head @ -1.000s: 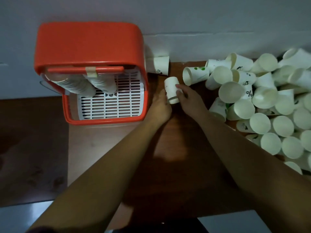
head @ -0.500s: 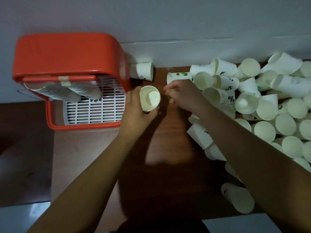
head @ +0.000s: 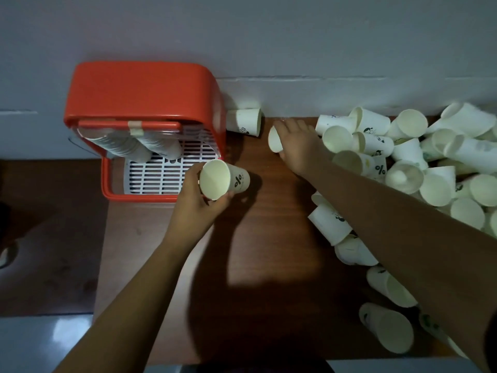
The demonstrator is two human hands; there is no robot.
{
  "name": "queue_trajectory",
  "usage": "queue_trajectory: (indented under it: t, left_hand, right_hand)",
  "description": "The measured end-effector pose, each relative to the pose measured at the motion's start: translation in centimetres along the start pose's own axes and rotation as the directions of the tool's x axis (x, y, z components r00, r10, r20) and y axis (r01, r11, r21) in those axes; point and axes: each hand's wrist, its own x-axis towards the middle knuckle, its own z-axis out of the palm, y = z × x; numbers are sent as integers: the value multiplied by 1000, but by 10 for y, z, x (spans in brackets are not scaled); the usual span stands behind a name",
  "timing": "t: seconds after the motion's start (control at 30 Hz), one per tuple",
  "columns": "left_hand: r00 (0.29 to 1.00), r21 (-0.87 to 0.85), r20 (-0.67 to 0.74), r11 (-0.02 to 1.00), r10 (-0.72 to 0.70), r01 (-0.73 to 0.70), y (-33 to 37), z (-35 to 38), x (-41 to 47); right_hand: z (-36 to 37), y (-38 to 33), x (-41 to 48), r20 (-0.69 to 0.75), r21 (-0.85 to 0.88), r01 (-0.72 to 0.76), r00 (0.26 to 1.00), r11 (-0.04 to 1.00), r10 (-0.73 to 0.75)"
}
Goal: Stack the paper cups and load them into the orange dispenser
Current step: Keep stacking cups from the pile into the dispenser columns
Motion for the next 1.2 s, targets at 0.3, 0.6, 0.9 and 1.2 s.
queue_trajectory:
  t: [0.3, 0.6, 0.9, 1.2]
  left_hand:
    - [995, 73, -95, 997, -17, 24, -35, -76, 15]
    - [981, 373, 181, 919, 63, -128, -57, -69, 58]
    - [930, 359, 367, 921, 13, -154, -79, -78, 69]
    - [974, 52, 156, 984, 163, -173, -76, -124, 44]
  right_hand:
    - [-80, -84, -52, -123, 627, -190, 933, 755, 338]
    - [-70, -136, -95, 22, 657, -363, 885, 661, 464]
    - [-72, -170, -88, 95, 794, -391, 836, 466, 540]
    - [-68, -215, -57, 129, 878, -303, 895, 370, 428]
